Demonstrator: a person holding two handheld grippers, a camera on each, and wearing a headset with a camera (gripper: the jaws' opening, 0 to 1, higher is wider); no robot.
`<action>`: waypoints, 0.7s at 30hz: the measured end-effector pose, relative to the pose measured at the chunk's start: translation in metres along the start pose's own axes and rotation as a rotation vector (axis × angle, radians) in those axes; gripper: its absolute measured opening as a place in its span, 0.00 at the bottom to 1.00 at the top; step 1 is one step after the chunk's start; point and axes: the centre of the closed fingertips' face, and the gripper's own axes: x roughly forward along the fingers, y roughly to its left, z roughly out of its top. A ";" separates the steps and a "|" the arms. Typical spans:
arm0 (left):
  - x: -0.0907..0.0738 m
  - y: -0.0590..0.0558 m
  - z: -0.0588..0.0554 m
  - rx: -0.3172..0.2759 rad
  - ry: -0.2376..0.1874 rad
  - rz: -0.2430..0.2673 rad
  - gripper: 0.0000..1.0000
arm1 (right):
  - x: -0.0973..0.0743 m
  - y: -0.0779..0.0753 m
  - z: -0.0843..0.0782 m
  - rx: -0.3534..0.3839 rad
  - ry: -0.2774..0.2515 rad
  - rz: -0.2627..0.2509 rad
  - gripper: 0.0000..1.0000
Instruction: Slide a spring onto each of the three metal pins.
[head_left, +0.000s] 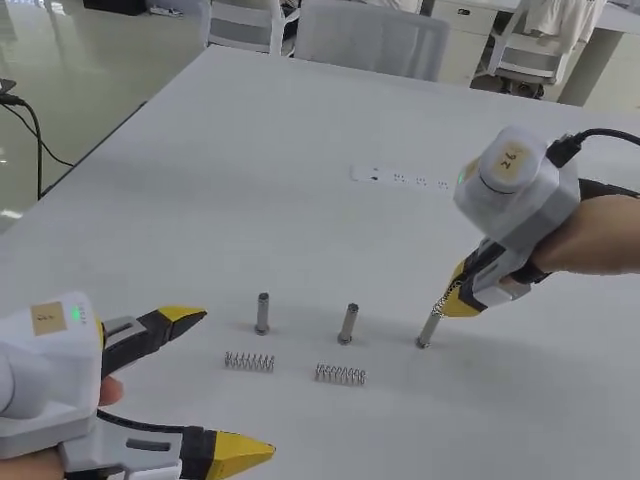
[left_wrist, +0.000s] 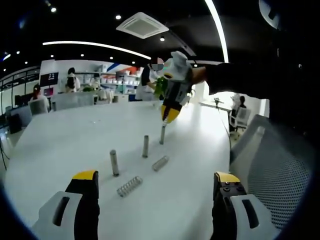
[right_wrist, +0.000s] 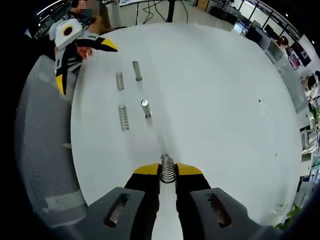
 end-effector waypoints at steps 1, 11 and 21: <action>0.000 0.000 0.000 0.000 -0.001 0.001 0.92 | 0.001 0.000 0.000 -0.001 0.001 0.000 0.08; -0.001 0.002 -0.001 -0.008 0.001 0.005 0.90 | 0.010 -0.002 -0.003 -0.005 0.032 0.017 0.08; -0.002 0.002 -0.002 -0.011 0.002 0.005 0.89 | 0.024 -0.001 -0.006 -0.006 0.067 0.036 0.08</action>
